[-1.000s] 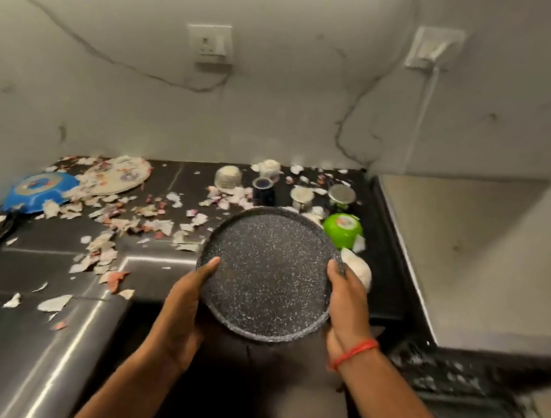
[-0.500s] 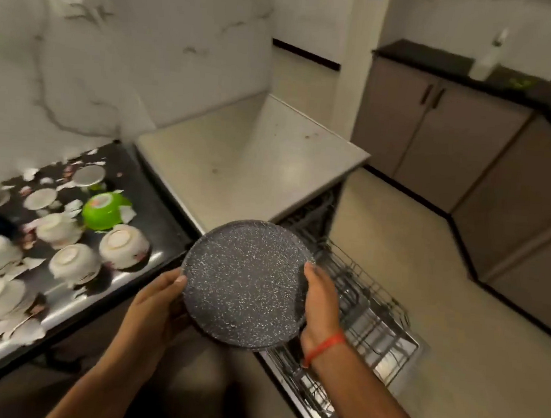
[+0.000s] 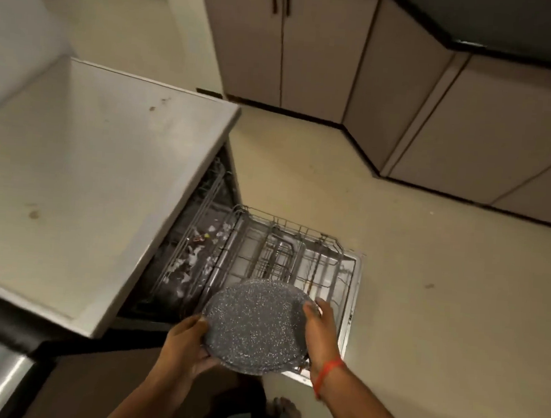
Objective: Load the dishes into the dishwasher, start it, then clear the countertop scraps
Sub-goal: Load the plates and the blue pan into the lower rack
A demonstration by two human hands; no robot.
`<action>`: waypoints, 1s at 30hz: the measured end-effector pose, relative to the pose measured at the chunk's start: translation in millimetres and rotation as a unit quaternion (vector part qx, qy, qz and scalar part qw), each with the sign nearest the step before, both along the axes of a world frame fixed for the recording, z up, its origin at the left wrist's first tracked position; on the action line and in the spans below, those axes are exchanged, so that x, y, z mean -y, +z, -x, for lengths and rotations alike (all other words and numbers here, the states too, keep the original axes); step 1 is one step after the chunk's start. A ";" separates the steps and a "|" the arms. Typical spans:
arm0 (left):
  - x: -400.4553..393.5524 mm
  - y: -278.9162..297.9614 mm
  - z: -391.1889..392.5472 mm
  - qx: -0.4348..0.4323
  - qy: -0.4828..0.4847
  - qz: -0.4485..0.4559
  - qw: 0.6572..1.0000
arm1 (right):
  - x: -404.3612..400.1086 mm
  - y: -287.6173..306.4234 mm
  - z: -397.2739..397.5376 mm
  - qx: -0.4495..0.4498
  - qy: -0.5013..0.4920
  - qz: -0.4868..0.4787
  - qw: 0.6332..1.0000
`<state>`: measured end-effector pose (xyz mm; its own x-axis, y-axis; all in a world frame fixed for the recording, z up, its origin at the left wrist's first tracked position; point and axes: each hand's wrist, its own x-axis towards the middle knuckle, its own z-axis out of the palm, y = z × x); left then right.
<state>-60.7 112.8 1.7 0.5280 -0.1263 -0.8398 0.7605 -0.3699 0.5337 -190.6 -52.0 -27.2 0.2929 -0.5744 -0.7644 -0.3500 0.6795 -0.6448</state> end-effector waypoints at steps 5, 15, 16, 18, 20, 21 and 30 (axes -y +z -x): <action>41.4 -37.1 -23.0 -0.072 -0.099 -0.041 0.992 | 20.5 -54.8 13.9 -0.052 -0.040 -0.035 0.997; 117.8 -144.2 -35.7 -0.060 -0.191 -0.165 0.966 | 81.6 -150.2 27.4 -0.106 -0.028 -0.106 0.988; 125.5 -157.7 -39.5 -0.053 -0.190 -0.172 0.965 | 89.2 -159.4 23.1 -0.108 -0.011 -0.107 0.988; 139.5 -180.8 -45.8 -0.051 -0.189 -0.175 0.965 | 104.0 -173.8 14.2 -0.106 0.011 -0.105 0.989; 153.8 -204.8 -50.7 -0.052 -0.188 -0.182 0.964 | 118.1 -193.6 3.5 -0.104 0.019 -0.103 0.989; 160.9 -217.6 -53.6 -0.058 -0.186 -0.188 0.963 | 124.4 -204.8 -1.6 -0.104 0.017 -0.103 0.989; 188.9 -299.4 -63.3 -0.052 -0.220 -0.187 0.956 | 142.5 -282.0 -14.3 -0.135 -0.011 -0.151 0.979</action>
